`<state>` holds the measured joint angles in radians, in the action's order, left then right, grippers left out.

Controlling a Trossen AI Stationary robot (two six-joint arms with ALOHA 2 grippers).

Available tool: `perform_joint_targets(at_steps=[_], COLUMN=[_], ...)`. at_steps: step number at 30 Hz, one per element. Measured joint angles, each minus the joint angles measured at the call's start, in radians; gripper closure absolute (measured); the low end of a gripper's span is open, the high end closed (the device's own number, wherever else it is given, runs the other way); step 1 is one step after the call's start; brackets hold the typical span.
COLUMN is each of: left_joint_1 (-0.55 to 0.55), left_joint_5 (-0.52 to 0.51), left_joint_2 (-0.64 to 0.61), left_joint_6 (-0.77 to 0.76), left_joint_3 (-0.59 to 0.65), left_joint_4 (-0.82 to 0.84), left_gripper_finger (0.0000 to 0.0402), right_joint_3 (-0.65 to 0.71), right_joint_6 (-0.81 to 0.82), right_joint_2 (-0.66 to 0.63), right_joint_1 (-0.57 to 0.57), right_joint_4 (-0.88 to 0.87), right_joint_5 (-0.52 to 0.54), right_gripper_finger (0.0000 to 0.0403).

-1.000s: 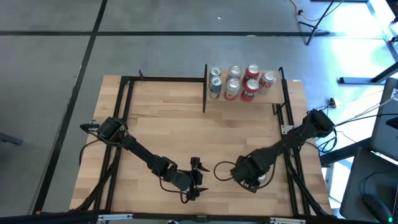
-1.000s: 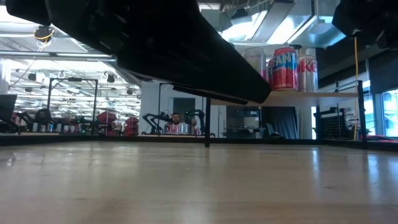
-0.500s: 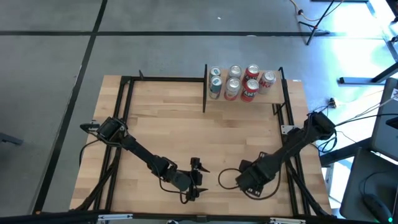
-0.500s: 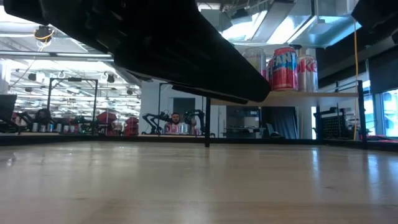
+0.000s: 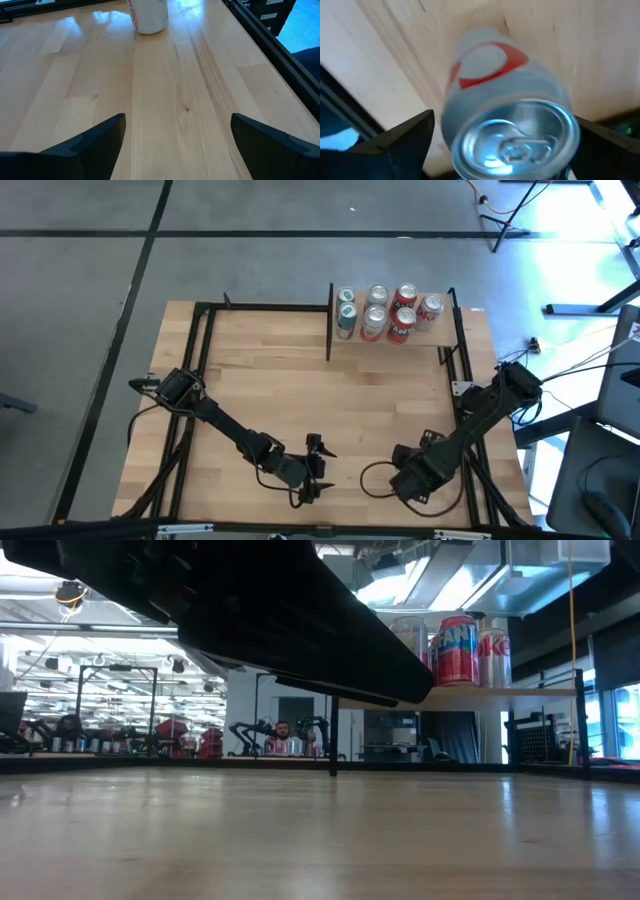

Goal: Place canned beverage on shelf
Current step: Put the red silver soda can and align with other red silver can on the shelf

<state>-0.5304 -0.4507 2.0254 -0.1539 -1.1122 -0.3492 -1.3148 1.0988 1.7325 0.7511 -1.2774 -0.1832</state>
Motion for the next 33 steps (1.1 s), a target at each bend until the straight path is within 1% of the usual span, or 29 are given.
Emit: perform_joint_targets(at_steps=[3,6,9,11,16,20,22,26,30,33], left_joint_1=[0.000,0.000,0.000,0.000,0.000,0.000,0.000,0.000,0.000,0.000], left_joint_5=[0.000,0.000,0.000,0.000,0.000,0.000,0.000,0.000,0.000,0.000], left_joint_2=[0.000,0.000,0.000,0.000,0.000,0.000,0.000,0.000,0.000,0.000], left_joint_6=[0.000,0.000,0.000,0.000,0.000,0.000,0.000,0.000,0.000,0.000], left_joint_3=[0.000,0.000,0.000,0.000,0.000,0.000,0.000,0.000,0.000,0.000], left_joint_4=[0.000,0.000,0.000,0.000,0.000,0.000,0.000,0.000,0.000,0.000], left_gripper_finger=[0.0052,0.0052,0.0052,0.0052,0.0052,0.0052,0.0052,0.0052,0.0052,0.0053], right_joint_3=[0.000,0.000,0.000,0.000,0.014,0.030,0.032,0.032,0.035,0.035], right_joint_6=[0.001,0.009,0.019,0.020,0.022,0.030,0.023,0.020,0.007,0.009], right_joint_2=[0.000,0.000,-0.001,0.002,0.004,0.004,0.004,0.002,-0.023,-0.079], right_joint_1=[0.033,0.077,0.122,0.143,0.167,0.165,0.165,0.165,0.165,0.161], right_joint_4=[0.027,0.071,0.104,0.100,0.101,0.115,0.124,0.126,0.113,0.070], right_joint_5=[0.089,0.201,0.274,0.302,0.315,0.315,0.317,0.318,0.332,0.372], right_gripper_finger=[0.0029,0.0034,0.0035,0.0036,0.0044,0.0062,0.0078,0.0124,0.0125,0.0125])
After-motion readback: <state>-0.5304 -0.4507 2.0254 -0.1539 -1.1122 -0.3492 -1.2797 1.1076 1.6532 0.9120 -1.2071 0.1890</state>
